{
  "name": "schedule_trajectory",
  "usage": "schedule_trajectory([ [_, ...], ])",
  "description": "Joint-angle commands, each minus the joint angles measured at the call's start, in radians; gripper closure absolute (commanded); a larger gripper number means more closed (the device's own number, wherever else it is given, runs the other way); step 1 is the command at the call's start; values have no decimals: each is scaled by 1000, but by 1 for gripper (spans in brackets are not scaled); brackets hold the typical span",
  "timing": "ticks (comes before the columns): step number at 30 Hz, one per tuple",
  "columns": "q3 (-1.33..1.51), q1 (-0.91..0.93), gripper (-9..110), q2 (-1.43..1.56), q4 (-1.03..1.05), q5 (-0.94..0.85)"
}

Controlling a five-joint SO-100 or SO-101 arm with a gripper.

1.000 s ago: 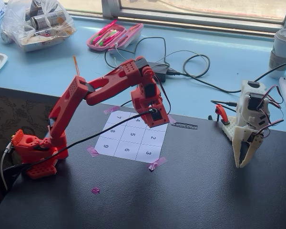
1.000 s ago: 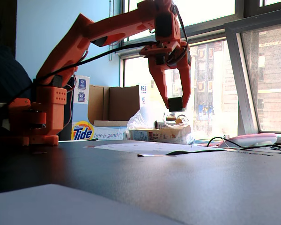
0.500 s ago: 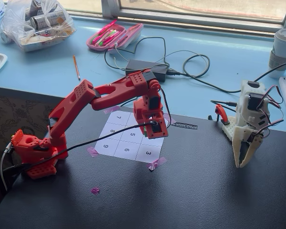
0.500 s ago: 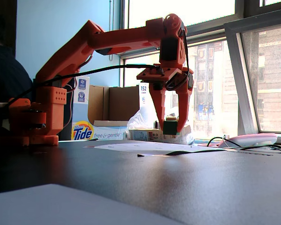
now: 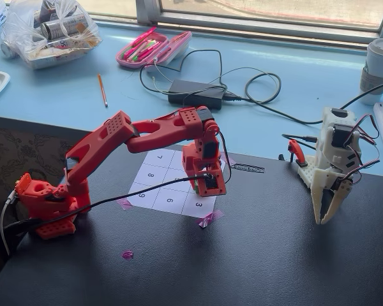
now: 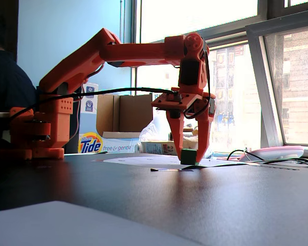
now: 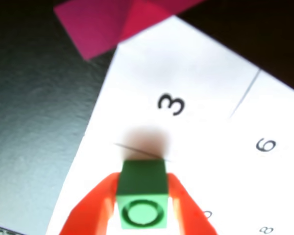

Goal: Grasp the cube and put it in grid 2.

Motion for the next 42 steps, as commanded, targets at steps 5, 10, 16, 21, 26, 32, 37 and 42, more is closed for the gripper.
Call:
schedule_trajectory([
  [5,-41,-23,101,-11,-28,11],
  [10,-63,-38,101,-14,-29,14],
  [16,-64,-54,101,-17,-32,9],
  [21,-64,-58,97,-18,-2,0],
  [26,-58,-64,82,-17,25,-17],
  [32,-58,-72,73,-3,52,-18],
  [37,-57,-64,69,32,71,-18],
  [42,-52,-38,66,164,95,-35],
])
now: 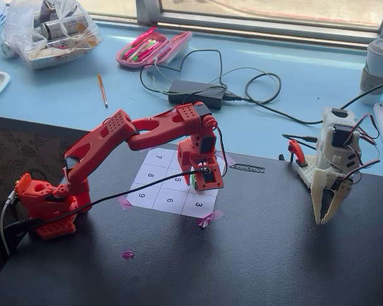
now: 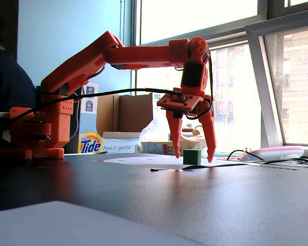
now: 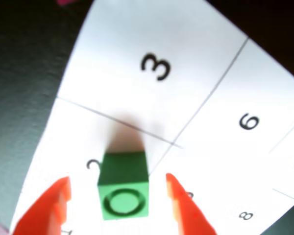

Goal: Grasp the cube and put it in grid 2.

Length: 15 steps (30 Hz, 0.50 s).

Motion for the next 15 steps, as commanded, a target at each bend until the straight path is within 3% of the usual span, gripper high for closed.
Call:
schedule_trajectory([
  [1,-15,29,66,184,21,-26],
  [10,48,155,66,670,97,-123],
  [15,270,313,64,1023,107,-143],
])
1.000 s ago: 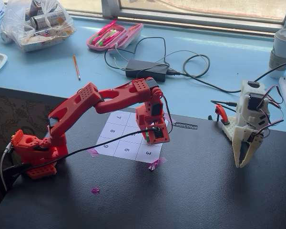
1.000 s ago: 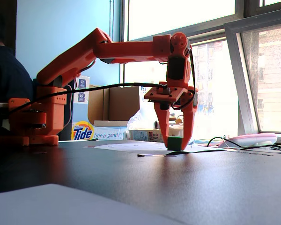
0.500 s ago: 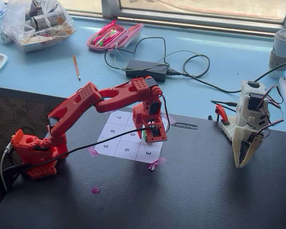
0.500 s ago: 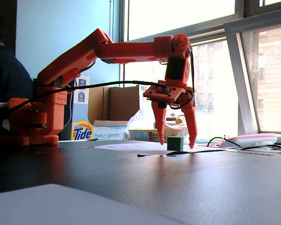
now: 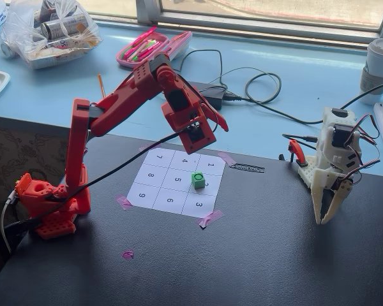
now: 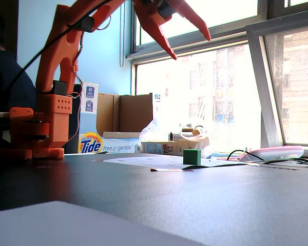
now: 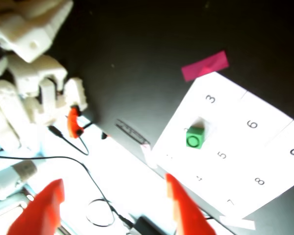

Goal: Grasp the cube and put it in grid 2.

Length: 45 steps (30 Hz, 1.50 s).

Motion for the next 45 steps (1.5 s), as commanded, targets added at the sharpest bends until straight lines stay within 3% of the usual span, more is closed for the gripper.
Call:
schedule_trajectory([
  [1,160,117,64,302,61,-9],
  [7,588,345,63,627,61,-21],
  [12,997,428,61,833,25,-80],
  [21,1532,443,61,1178,-199,-106],
  [30,2051,420,64,1474,-626,-110],
  [36,2246,403,66,1669,-578,-100],
  [43,2313,390,99,1736,-525,-95],
  [45,2330,388,101,1736,-528,-87],
])
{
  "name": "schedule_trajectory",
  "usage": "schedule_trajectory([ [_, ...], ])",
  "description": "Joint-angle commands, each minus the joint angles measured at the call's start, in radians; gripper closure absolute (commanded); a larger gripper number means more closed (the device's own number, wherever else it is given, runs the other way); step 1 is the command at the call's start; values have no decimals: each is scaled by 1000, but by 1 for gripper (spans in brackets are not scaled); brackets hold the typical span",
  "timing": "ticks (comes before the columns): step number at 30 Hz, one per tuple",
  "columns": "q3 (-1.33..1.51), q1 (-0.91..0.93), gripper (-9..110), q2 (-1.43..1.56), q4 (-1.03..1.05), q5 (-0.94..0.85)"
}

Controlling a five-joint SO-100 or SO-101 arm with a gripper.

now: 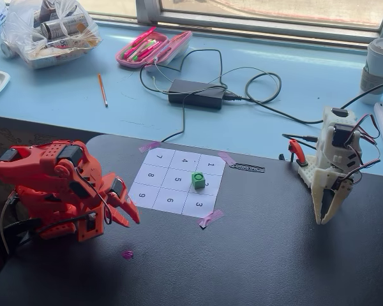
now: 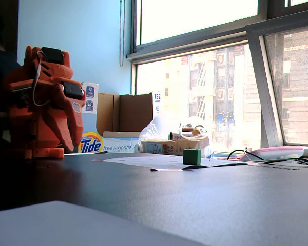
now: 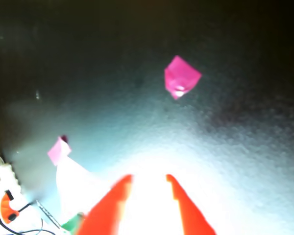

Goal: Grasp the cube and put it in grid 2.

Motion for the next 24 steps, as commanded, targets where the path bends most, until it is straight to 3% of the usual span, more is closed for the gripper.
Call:
schedule_trajectory([
  [1,15,-8,101,3,11,15],
  [24,34,-11,101,3,6,21],
])
